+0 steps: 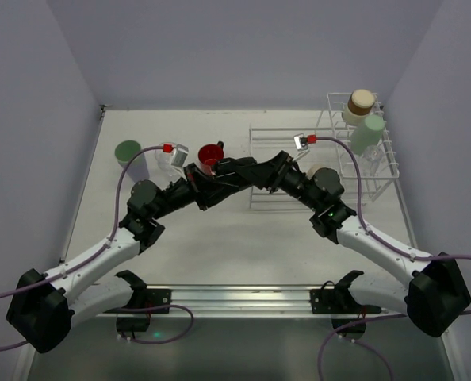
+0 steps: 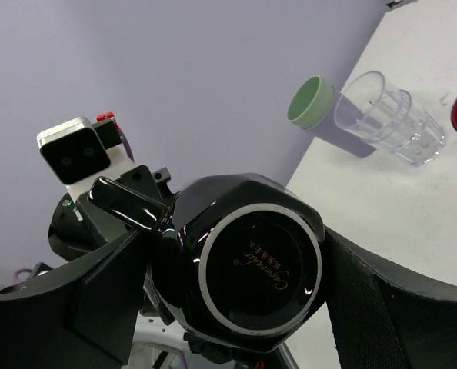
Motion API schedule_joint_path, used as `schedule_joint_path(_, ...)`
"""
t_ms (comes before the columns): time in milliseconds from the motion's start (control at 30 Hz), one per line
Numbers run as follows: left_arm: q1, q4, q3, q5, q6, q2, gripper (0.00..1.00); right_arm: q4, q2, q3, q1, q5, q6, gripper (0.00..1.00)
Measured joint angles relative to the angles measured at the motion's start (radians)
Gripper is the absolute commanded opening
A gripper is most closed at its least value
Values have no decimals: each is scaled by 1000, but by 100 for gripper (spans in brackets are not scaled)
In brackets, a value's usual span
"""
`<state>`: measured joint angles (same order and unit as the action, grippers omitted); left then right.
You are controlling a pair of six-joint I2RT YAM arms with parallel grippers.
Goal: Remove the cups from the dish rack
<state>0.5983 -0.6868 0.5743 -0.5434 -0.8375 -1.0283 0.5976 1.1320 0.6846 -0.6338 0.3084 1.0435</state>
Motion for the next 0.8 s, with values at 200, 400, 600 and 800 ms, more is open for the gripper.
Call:
schedule_joint_path(200,12,117,2,36,83,95,0,31,5,-2,-14,32,4,99)
schedule_joint_path(400,16,546,52,228,241,258,0,-56,-1,-2,-15,50,-71,99)
schedule_joint_path(600,11,1074,207,525,338,332,0,-156,-48,-36,-15,47,-159,99)
schedule_joint_path(800,3,1401,315,752,351,231,0,-303,-142,-68,-15,26,-253,99)
